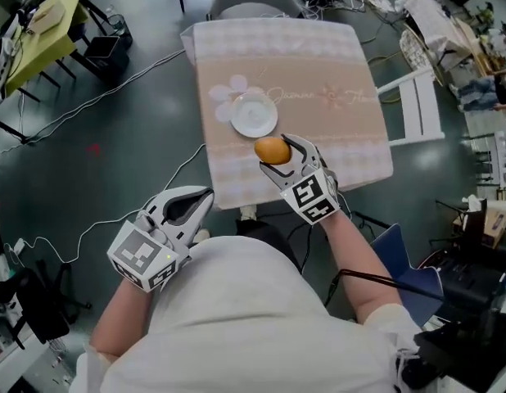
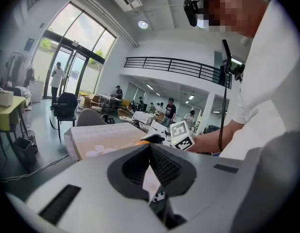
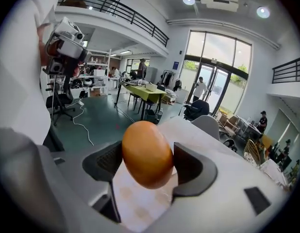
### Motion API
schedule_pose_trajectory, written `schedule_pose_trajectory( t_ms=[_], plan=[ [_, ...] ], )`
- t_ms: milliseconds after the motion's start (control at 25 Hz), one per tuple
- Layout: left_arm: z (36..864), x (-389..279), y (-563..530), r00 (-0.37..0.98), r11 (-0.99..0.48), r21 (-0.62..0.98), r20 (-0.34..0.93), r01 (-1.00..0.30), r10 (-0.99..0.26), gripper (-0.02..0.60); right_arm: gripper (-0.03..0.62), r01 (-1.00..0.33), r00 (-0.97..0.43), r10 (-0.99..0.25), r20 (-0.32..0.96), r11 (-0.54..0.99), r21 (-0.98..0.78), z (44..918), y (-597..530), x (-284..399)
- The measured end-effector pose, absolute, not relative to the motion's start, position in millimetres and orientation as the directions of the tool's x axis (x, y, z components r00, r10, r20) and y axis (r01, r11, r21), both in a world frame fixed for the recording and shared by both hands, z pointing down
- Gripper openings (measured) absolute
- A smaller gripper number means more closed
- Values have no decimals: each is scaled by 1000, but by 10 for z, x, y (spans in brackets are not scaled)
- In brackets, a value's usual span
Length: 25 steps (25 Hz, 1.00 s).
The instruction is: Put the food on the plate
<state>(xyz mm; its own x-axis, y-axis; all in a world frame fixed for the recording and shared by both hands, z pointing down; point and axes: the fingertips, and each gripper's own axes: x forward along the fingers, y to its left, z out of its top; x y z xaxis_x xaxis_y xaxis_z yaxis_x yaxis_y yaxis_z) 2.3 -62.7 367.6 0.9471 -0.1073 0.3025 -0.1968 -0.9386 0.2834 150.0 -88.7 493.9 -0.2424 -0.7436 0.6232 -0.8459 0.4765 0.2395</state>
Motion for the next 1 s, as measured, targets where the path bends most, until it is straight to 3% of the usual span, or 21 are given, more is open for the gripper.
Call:
schedule_pose_trajectory(
  t_ms=[560, 1000],
  plan=[
    [3706, 194, -1040, 839, -819, 281, 393, -499, -377, 9, 339, -711, -347, -584, 734, 674, 200, 5952, -1973, 1992],
    [3794, 56, -1110, 766, -736, 280, 431, -616, -477, 9, 339, -654, -389, -504, 771, 740, 154, 6331, -2183, 1961]
  ],
)
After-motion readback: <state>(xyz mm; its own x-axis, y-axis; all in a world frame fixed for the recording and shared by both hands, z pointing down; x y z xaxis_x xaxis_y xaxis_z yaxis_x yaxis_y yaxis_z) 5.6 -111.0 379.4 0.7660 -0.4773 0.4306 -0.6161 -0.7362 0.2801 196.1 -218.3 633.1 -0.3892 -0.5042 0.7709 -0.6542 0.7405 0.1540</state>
